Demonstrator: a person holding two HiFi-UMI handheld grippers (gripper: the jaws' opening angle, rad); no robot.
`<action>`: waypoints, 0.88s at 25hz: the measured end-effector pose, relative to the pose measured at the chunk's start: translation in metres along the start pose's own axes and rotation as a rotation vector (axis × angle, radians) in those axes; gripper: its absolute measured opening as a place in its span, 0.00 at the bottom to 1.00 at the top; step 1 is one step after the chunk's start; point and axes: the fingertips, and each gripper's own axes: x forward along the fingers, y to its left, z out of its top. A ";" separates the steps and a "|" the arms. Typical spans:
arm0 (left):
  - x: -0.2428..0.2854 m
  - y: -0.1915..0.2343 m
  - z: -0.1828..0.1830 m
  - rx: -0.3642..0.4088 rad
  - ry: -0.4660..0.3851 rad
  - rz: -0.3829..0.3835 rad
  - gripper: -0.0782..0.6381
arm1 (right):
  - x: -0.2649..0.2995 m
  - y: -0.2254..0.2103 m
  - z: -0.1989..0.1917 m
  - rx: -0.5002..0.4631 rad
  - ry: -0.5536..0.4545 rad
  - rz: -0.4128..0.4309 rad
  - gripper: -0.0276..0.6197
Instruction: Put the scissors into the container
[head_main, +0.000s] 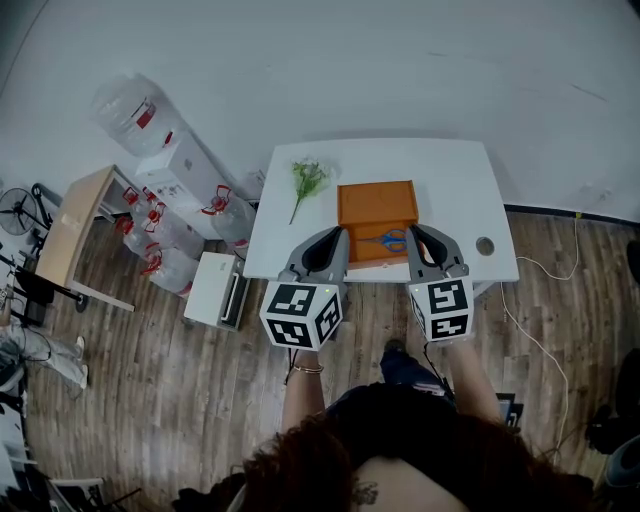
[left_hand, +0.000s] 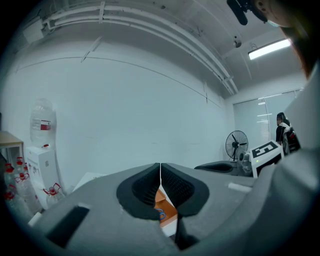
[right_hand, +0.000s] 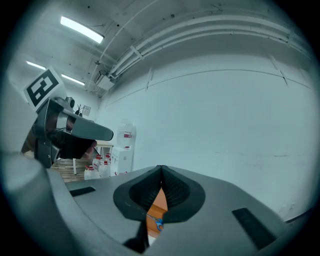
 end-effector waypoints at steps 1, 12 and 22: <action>-0.001 -0.001 0.000 0.001 -0.001 -0.001 0.14 | -0.002 0.000 0.001 0.001 -0.004 -0.001 0.04; -0.006 -0.015 0.003 0.008 -0.009 -0.008 0.14 | -0.016 -0.004 0.009 0.020 -0.027 -0.008 0.04; -0.008 -0.019 0.003 0.008 -0.009 -0.009 0.14 | -0.023 -0.010 0.011 0.032 -0.031 -0.017 0.04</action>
